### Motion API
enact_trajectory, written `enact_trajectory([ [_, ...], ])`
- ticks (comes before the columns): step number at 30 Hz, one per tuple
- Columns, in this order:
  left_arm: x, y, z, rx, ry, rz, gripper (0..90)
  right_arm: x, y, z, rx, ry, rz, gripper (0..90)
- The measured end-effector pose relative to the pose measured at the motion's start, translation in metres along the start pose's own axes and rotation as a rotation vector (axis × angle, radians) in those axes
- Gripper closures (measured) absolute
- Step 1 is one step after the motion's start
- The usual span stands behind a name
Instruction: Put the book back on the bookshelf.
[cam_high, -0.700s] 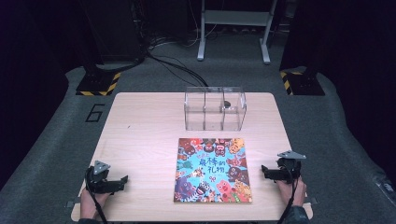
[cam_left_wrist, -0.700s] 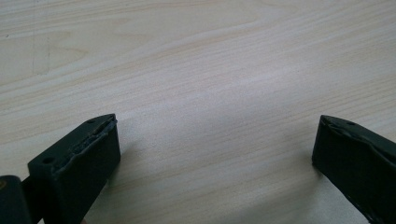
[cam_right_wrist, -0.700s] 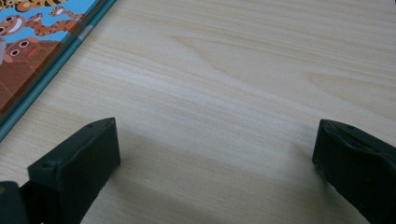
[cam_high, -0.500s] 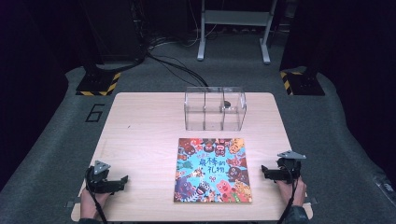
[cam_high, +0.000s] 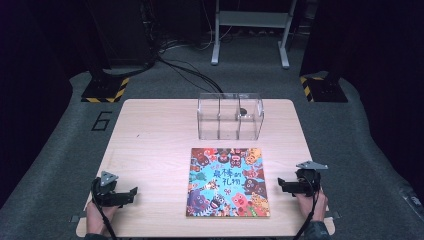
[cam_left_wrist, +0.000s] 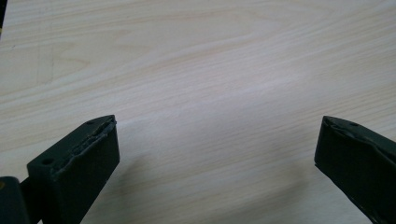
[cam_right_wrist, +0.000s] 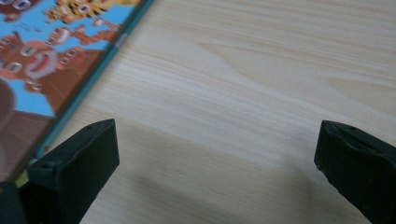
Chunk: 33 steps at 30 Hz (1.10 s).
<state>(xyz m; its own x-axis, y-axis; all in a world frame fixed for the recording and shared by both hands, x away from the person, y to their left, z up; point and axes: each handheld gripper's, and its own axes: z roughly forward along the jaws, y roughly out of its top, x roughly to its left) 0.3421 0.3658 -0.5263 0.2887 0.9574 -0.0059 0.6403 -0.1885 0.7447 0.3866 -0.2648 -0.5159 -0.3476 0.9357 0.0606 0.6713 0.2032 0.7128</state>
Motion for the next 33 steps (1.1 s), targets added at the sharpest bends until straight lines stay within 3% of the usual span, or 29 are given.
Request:
enact_trajectory([
  [5,-0.011,0.008,0.0,-0.006,-0.02,0.029,0.0,0.013,0.007,-0.006,-0.009,0.027,-0.005,0.0],
  [6,-0.013,0.01,-0.002,0.011,-0.036,0.033,0.0,0.013,0.007,-0.006,-0.009,0.027,-0.005,0.0],
  [16,-0.035,0.026,0.006,-0.015,-0.09,0.052,0.0,0.041,0.022,-0.01,-0.002,0.105,-0.03,0.0],
  [18,-0.037,0.028,0.006,0.0,-0.101,0.061,0.0,0.043,0.023,-0.01,0.0,0.112,-0.038,0.0],
  [25,-0.055,0.038,0.016,-0.019,-0.146,0.077,0.0,0.064,0.028,-0.005,0.017,0.153,-0.086,0.0],
  [33,-0.08,0.048,0.027,0.007,-0.203,0.138,0.0,0.08,0.033,0.007,0.059,0.199,-0.125,1.0],
])
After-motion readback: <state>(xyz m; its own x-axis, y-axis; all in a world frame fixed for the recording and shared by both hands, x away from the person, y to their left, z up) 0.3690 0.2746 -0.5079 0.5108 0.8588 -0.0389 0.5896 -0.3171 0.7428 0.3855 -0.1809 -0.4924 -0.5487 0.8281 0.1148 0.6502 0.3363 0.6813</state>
